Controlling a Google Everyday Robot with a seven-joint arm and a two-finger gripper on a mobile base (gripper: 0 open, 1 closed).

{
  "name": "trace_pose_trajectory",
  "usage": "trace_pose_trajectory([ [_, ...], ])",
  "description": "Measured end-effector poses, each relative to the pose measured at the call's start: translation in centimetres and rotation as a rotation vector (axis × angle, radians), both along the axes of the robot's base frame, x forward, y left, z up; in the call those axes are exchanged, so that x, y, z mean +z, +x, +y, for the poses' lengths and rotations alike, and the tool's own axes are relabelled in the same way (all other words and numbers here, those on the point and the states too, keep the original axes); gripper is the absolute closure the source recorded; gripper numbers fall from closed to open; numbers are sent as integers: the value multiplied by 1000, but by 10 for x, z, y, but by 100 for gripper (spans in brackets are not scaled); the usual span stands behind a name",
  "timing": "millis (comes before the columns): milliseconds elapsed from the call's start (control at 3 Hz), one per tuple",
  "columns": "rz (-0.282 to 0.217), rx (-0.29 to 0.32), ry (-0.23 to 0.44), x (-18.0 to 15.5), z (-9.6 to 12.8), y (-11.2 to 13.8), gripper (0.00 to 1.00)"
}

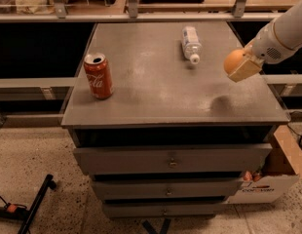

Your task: Move orange near blue plastic bottle

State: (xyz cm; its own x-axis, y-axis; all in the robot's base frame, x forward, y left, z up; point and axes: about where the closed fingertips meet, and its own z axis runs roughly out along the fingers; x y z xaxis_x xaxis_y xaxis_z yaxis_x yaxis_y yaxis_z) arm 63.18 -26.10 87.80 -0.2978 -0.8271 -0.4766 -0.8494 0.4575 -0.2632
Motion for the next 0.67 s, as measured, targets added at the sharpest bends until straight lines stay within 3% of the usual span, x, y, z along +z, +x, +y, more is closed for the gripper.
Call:
trace_pose_trajectory([
  [667,-156,-21,92,9,26,64,100],
])
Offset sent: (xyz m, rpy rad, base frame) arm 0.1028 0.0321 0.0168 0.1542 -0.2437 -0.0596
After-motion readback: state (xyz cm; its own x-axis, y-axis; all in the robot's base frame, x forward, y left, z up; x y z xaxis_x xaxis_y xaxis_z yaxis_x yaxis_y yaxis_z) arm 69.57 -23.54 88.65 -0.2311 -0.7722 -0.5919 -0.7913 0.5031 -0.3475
